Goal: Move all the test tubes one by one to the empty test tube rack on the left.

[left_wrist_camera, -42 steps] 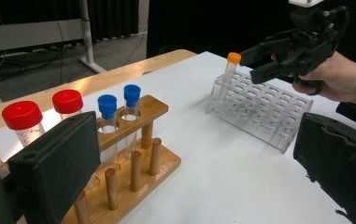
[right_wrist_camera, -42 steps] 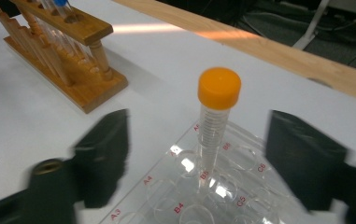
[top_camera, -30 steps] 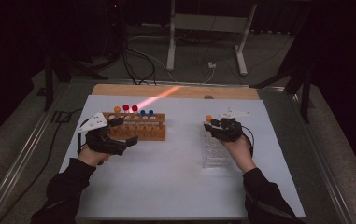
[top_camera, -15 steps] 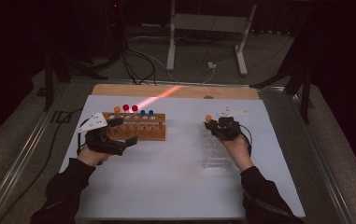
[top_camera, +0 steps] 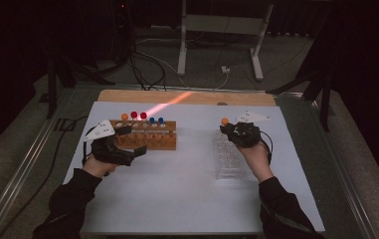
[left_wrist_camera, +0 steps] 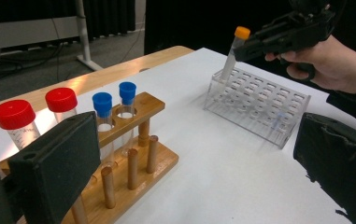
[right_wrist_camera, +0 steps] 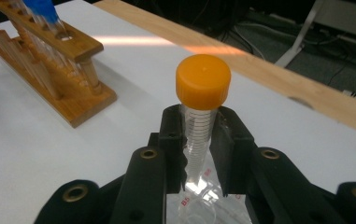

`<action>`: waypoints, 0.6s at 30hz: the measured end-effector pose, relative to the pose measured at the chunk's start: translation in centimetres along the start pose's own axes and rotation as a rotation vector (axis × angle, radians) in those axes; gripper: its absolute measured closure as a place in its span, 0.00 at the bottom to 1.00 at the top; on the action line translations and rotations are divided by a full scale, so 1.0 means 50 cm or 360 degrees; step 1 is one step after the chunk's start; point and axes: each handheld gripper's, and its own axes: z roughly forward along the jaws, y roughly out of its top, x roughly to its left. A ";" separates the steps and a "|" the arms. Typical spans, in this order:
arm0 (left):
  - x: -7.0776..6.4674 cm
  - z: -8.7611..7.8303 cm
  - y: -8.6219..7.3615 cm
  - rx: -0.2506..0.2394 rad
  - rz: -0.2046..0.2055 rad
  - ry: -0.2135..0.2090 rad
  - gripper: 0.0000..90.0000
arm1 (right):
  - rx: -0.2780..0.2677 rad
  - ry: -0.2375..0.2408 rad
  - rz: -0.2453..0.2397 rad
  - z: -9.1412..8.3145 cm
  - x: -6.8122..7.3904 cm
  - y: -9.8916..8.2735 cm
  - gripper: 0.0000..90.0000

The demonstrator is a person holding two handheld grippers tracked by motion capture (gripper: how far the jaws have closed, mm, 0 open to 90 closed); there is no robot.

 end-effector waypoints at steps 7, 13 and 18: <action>-0.001 0.000 0.002 -0.0002 0.0004 -0.0008 0.02 | -0.0070 -0.0017 -0.0035 -0.031 0.008 0.021 0.83; -0.005 0.001 0.003 0.0004 0.0010 -0.0019 0.02 | -0.0130 0.0037 -0.0057 -0.055 0.025 0.041 0.83; -0.011 0.002 0.006 0.0000 0.0015 -0.0033 0.02 | -0.0130 0.0108 -0.0099 -0.057 0.051 0.045 0.83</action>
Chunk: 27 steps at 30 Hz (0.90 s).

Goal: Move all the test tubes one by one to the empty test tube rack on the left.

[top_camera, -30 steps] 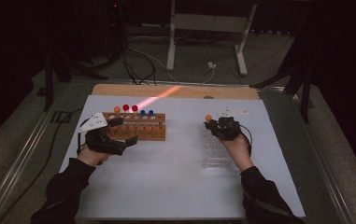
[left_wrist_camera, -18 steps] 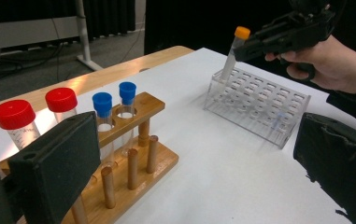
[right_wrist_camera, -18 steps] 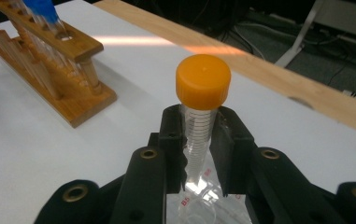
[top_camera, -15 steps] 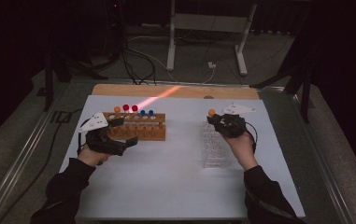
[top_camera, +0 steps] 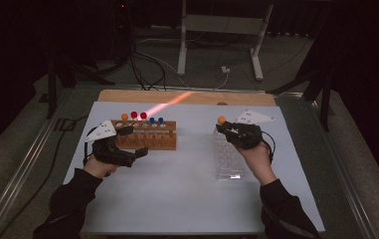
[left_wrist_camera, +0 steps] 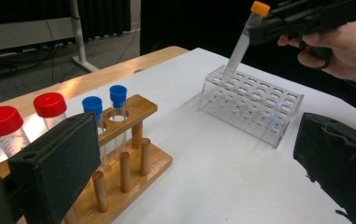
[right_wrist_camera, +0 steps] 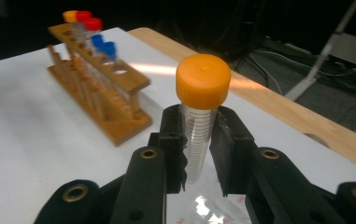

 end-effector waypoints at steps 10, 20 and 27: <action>-0.017 0.004 0.007 0.0007 0.0025 -0.0049 0.02 | 0.0072 0.0174 -0.0077 0.017 0.068 -0.012 0.83; -0.055 0.022 0.015 0.0009 0.0068 -0.0153 0.02 | 0.0155 0.0335 -0.0162 0.042 0.137 -0.026 0.83; -0.088 0.038 0.023 0.0008 0.0107 -0.0231 0.02 | 0.0163 0.0423 -0.0190 0.044 0.169 -0.024 0.83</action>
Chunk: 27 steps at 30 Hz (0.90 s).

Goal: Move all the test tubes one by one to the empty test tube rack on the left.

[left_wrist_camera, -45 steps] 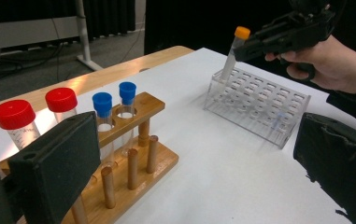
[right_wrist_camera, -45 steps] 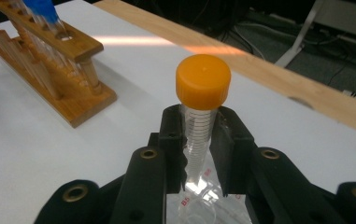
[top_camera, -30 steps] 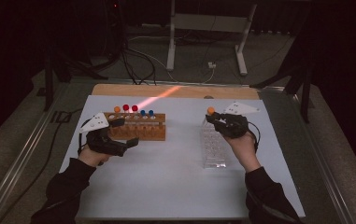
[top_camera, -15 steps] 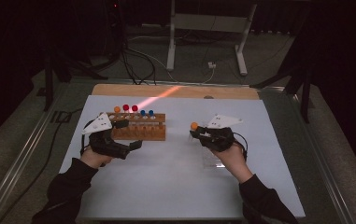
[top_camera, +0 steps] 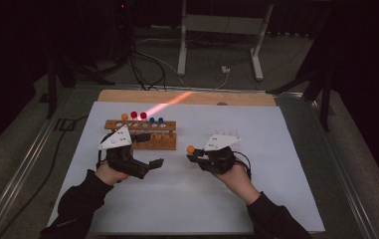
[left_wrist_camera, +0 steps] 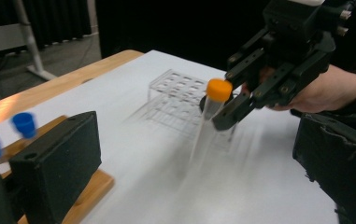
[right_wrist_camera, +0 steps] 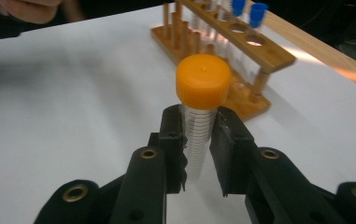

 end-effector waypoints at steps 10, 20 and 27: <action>-0.039 0.021 0.012 -0.0019 0.0066 -0.0109 0.10 | 0.0018 0.0095 -0.0040 0.010 0.037 0.006 0.83; -0.056 0.043 0.006 0.0014 0.0141 -0.0114 0.40 | 0.0022 0.0148 -0.0060 0.018 0.052 0.010 0.83; -0.065 0.060 0.005 0.0057 0.0197 -0.0056 0.57 | 0.0022 0.0167 -0.0058 0.019 0.058 0.015 0.83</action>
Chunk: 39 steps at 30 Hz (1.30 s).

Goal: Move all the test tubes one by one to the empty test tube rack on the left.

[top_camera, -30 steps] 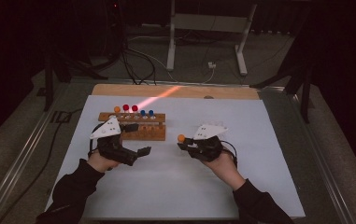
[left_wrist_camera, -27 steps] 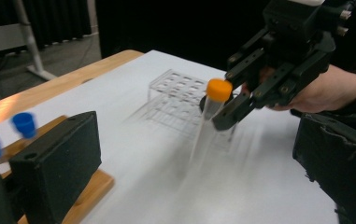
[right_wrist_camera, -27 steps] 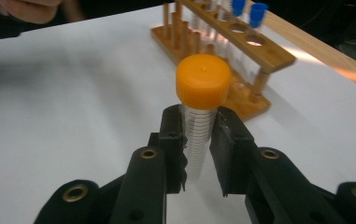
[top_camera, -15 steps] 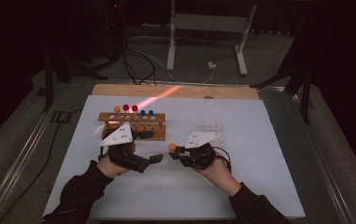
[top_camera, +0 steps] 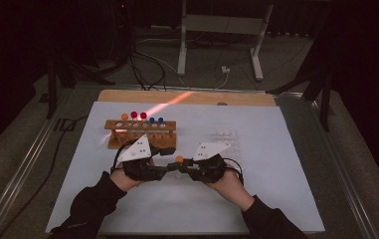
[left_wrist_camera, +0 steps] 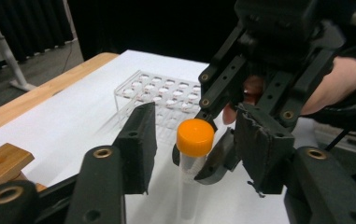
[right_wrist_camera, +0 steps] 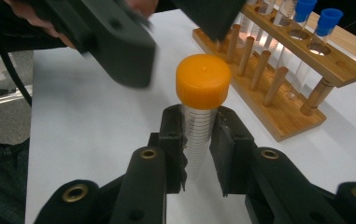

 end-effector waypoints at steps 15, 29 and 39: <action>-0.005 0.025 -0.004 0.0040 0.0050 0.0015 0.78 | -0.0008 -0.0005 -0.0001 -0.001 0.001 0.003 0.83; 0.029 -0.017 0.014 0.0003 0.0024 0.0118 0.80 | -0.0131 -0.0050 0.0089 -0.033 -0.008 -0.002 0.49; 0.088 -0.095 0.034 -0.0049 -0.0029 0.0323 0.80 | -0.0243 -0.0081 0.0156 -0.075 -0.006 -0.029 0.13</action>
